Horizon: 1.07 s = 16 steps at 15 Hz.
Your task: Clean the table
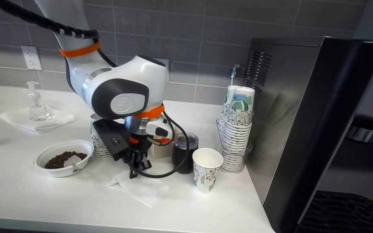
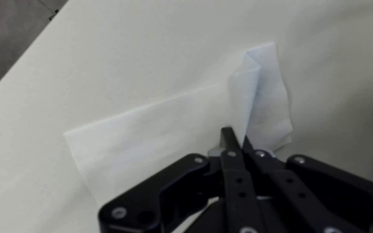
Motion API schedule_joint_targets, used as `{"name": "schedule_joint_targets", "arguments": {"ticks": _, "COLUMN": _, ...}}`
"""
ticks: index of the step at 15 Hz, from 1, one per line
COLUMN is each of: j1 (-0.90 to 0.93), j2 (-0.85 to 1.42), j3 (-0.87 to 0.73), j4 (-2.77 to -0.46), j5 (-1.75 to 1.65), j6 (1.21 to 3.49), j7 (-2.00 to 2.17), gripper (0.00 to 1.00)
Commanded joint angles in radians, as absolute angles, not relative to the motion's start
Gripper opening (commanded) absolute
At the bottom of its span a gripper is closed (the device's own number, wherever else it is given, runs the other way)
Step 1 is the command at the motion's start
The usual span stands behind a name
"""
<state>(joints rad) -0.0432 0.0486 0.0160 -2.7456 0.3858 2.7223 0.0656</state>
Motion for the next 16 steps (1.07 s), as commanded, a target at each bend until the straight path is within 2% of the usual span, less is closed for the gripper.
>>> {"name": "schedule_joint_targets", "arguments": {"ticks": 1, "j1": -0.038, "j2": 0.032, "j3": 0.024, "j4": -2.745, "j5": 0.453, "j6": 2.626, "j7": -0.069, "gripper": 0.0}}
{"name": "schedule_joint_targets", "arguments": {"ticks": 4, "j1": -0.049, "j2": 0.051, "j3": -0.019, "j4": -2.746, "j5": 0.287, "j6": 2.558, "j7": 0.078, "gripper": 0.0}}
{"name": "schedule_joint_targets", "arguments": {"ticks": 9, "j1": -0.082, "j2": 0.068, "j3": -0.124, "j4": -2.748, "j5": 0.042, "j6": 2.598, "j7": 0.346, "gripper": 0.0}}
{"name": "schedule_joint_targets", "arguments": {"ticks": 12, "j1": -0.11, "j2": 0.073, "j3": -0.159, "j4": -2.748, "j5": 0.059, "j6": 2.66, "j7": 0.343, "gripper": 0.0}}
{"name": "schedule_joint_targets", "arguments": {"ticks": 16, "j1": -0.124, "j2": 0.069, "j3": -0.128, "j4": -2.748, "j5": 0.238, "j6": 2.75, "j7": 0.211, "gripper": 0.0}}
